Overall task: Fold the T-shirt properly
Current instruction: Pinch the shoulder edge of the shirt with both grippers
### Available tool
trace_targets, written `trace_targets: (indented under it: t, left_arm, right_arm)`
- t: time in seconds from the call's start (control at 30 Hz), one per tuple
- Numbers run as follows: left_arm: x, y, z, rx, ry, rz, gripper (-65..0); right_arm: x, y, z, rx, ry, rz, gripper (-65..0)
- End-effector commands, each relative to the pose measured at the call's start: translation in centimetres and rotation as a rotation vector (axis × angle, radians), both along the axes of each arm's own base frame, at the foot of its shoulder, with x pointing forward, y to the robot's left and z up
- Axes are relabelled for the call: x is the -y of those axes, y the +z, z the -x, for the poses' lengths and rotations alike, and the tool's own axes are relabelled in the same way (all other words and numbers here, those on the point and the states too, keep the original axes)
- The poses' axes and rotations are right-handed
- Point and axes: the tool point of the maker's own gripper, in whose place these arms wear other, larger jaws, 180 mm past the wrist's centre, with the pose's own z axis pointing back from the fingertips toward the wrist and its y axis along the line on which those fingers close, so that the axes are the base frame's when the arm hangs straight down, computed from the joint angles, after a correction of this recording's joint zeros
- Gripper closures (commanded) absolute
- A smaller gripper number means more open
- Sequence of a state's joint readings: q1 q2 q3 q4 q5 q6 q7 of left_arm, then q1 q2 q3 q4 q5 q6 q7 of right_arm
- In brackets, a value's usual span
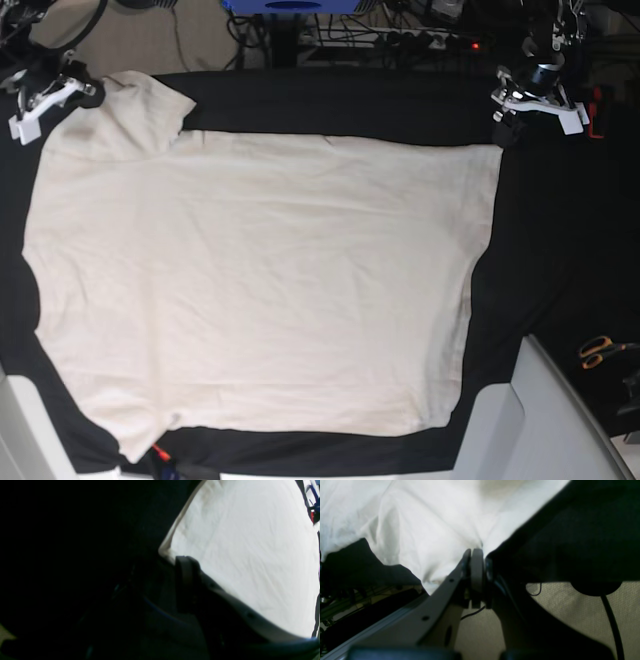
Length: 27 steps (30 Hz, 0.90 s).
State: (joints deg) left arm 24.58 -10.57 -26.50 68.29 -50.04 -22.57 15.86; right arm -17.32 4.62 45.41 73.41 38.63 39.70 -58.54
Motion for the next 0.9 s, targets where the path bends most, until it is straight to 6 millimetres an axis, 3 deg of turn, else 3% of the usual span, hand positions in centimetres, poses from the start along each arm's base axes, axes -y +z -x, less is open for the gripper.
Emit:
trace_targets:
  t: [0.0,0.2,0.43,0.57,0.73,0.87]
  left_arm:
    - [-0.2,0.5,-0.7,0.020,-0.007,-0.008,-21.4]
    - [-0.1,1.0,-2.3,0.051,-0.010,-0.007,-21.2]
    - [0.2,-0.5,-2.7,0.008,-0.006,0.033,-21.2]
    - [0.7,-0.5,-3.3,0.009,-0.021,0.045,-21.1]
    - [3.9,-1.0,-4.3,0.005,-0.108,0.071,-20.7]
    - [4.4,-1.0,-4.7,0.009,-0.118,0.078,-20.2]
  right_arm:
    - [0.8,0.5,-0.3,0.019,0.001,0.018,-0.5]
    - [0.8,0.5,-0.3,0.019,0.001,0.018,-0.5]
    - [0.8,0.5,-0.3,0.018,0.003,0.017,-0.5]
    - [0.8,0.5,-0.3,0.018,0.003,0.017,-0.5]
    - [0.8,0.5,-0.3,0.018,0.003,0.017,-0.5]
    - [0.8,0.5,-0.3,0.018,0.003,0.017,-0.5]
